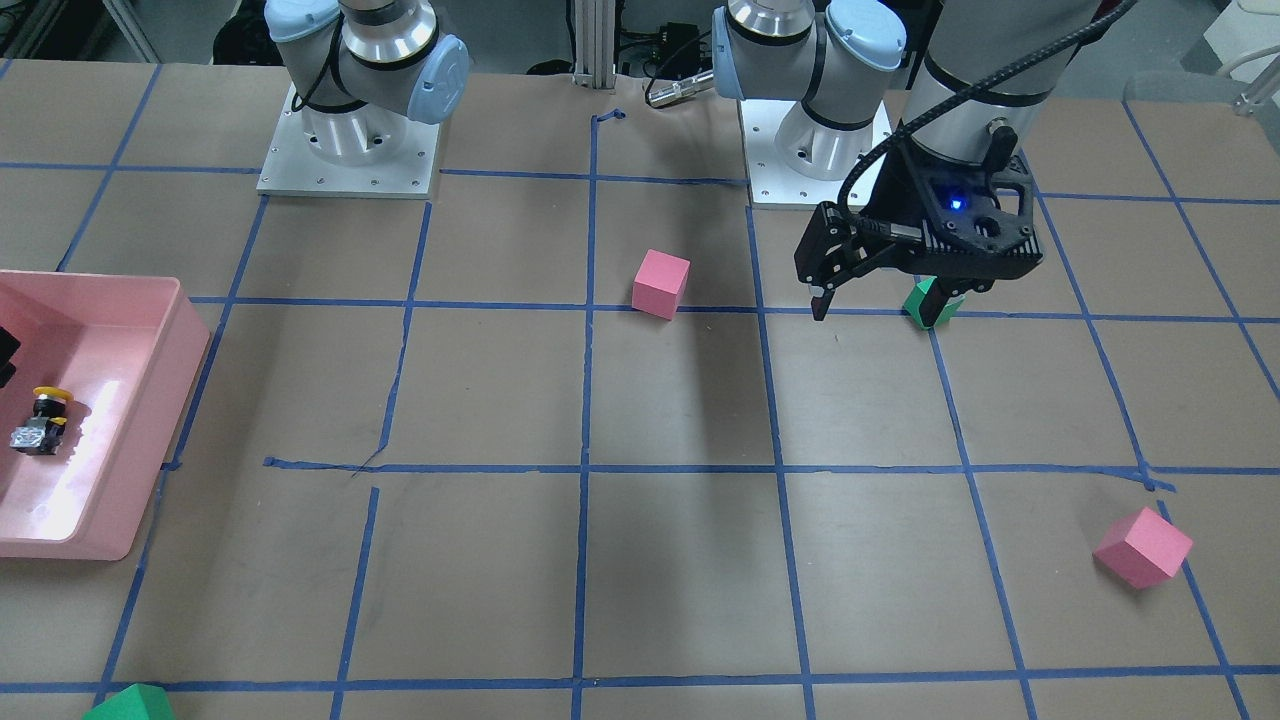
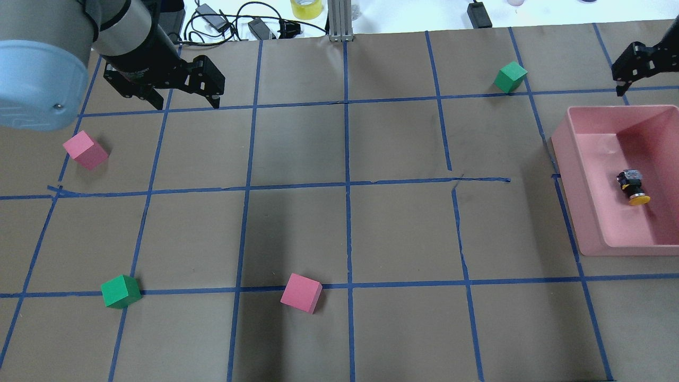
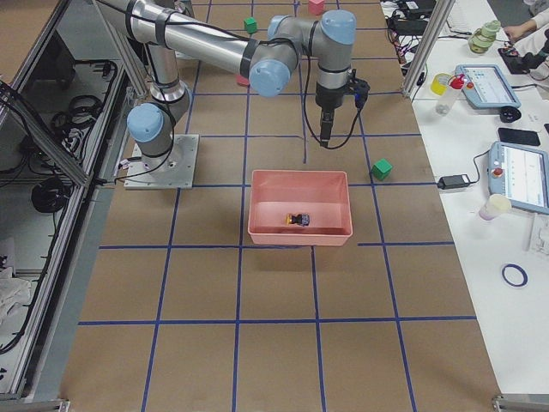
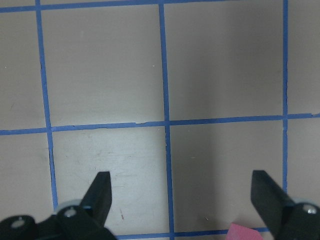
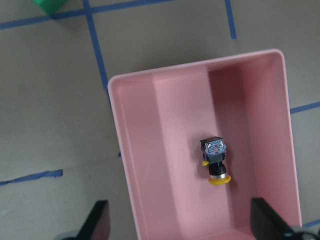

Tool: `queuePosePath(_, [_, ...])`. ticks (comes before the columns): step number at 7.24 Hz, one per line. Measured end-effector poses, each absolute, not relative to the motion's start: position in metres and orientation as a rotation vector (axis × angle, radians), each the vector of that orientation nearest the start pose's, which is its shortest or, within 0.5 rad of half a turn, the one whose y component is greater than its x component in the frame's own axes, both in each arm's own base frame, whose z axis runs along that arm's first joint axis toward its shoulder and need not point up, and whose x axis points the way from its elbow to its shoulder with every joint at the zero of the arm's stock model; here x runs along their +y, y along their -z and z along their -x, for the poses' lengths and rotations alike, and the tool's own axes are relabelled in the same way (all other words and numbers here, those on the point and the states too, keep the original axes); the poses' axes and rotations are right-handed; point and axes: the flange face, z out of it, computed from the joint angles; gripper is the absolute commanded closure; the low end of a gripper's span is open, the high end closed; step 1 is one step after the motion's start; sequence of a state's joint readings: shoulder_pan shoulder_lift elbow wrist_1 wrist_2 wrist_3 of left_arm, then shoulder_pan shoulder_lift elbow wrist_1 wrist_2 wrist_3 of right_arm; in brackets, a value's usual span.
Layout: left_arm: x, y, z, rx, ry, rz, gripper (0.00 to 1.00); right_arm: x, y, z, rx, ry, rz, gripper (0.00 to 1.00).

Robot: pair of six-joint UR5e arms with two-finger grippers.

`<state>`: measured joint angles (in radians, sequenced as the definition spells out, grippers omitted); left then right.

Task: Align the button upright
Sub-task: 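Move the right gripper over the pink bin and lower onto the button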

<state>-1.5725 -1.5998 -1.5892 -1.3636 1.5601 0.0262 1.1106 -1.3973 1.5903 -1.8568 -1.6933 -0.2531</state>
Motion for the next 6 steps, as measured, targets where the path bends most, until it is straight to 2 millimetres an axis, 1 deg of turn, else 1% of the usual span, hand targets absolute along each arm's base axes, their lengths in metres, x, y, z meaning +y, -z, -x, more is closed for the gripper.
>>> queuePosePath(1, [-0.518, -0.486, 0.136, 3.140, 0.252, -0.043, 0.00, -0.555, -0.382, 0.169, 3.263, 0.060, -0.365, 0.00])
queuePosePath(2, [-0.518, -0.486, 0.136, 3.140, 0.252, -0.042, 0.00, -0.547, -0.342, 0.190, 3.261, 0.055, -0.366, 0.00])
queuePosePath(3, [-0.518, -0.486, 0.136, 3.139, 0.252, -0.041, 0.00, -0.538, -0.308, 0.202, 3.258, 0.046, -0.371, 0.00])
queuePosePath(4, [-0.518, -0.486, 0.136, 3.139, 0.251, -0.041, 0.00, -0.532, -0.283, 0.206, 3.249, 0.016, -0.372, 0.00])
queuePosePath(5, [-0.518, -0.486, 0.136, 3.139, 0.251, -0.041, 0.00, -0.530, -0.264, 0.209, 3.238, -0.021, -0.370, 0.03])
queuePosePath(6, [-0.518, -0.486, 0.136, 3.139, 0.251, -0.040, 0.00, -0.530, -0.250, 0.212, 3.230, -0.055, -0.354, 0.04])
